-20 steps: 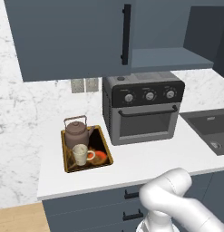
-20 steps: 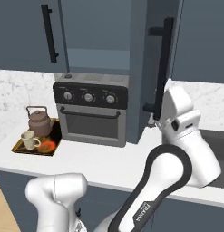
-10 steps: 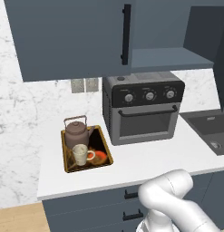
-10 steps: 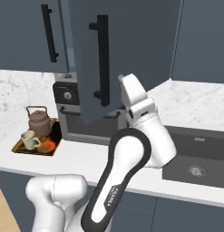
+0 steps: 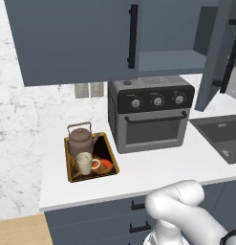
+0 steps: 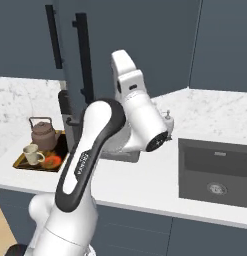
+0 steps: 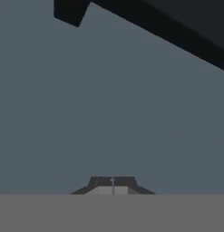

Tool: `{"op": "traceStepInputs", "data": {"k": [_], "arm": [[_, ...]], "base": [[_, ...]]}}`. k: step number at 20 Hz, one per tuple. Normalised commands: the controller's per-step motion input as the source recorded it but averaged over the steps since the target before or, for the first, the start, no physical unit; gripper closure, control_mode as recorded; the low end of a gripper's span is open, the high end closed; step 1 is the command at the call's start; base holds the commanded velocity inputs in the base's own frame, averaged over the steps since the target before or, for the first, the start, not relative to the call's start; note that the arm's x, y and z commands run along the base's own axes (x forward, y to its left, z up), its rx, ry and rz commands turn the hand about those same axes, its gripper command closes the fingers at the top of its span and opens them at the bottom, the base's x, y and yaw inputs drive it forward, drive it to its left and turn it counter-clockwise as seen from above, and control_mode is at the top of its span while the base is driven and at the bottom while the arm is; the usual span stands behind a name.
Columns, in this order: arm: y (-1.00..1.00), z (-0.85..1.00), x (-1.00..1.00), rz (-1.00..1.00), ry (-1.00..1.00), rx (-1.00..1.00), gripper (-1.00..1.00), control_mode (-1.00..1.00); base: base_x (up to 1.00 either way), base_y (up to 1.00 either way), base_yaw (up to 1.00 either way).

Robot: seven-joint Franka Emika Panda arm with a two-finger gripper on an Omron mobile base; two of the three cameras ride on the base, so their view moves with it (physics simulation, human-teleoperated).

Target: Pick the kettle from the counter and place it on the tray. Then pick the mug from the cabinet and place it on the tray. Then close the cabinet doors.

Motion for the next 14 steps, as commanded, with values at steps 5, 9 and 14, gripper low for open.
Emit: {"op": "traceStepInputs", "data": {"k": [5,9,14], "arm": [[0.72,0.0,0.72,-0.01,0.33,-0.11,1.0,-1.0],[0.84,-0.05,0.74,-0.08,0.13,-0.06,1.0,-1.0],[0.72,-0.2,0.79,-0.16,0.0,0.0,1.0,-1.0]], "base": [[0.0,0.0,0.0],[0.0,0.0,0.0],[0.0,0.0,0.0]]}}
